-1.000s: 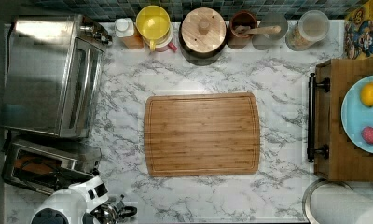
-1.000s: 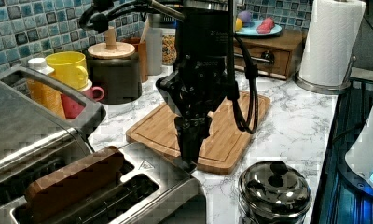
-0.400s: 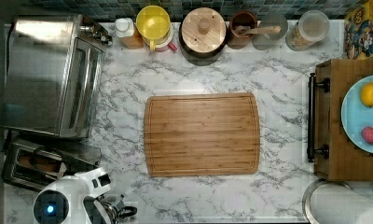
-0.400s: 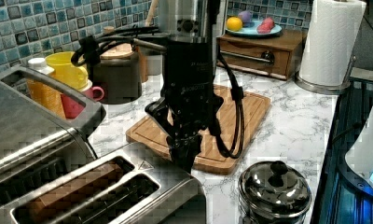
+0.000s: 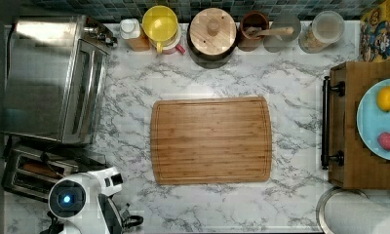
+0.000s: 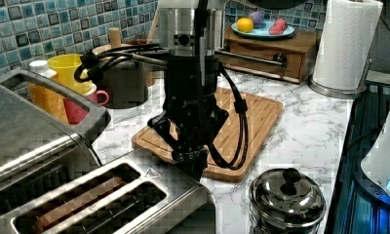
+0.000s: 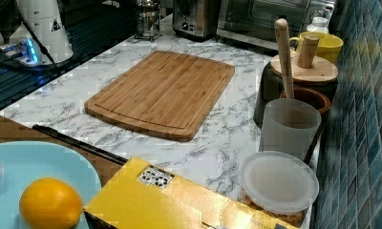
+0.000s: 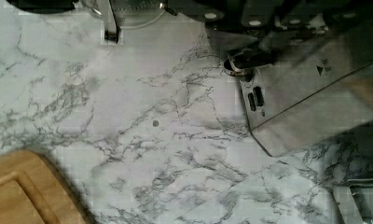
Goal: Turn on the toaster.
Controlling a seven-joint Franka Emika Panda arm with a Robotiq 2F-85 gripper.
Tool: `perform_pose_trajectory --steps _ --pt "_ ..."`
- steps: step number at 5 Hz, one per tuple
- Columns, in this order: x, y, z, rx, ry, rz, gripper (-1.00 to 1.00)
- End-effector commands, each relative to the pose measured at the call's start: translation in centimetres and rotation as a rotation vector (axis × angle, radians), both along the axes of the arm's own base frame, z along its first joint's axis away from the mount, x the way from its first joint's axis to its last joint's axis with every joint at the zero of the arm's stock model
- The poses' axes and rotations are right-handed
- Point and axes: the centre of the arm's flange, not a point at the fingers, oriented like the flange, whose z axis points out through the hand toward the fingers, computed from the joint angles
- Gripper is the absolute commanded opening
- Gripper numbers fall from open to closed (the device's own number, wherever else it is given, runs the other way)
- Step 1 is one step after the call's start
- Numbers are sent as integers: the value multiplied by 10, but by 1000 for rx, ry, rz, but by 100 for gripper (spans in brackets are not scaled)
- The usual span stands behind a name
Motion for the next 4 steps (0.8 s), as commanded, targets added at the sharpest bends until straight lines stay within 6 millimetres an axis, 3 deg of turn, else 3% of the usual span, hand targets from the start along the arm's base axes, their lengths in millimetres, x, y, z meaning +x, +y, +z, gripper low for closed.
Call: perform_pose_trajectory --steps 1,4 --pt "-70 12 -122 -17 205 194 -100" --pt "-70 12 -122 -16 204 194 -100"
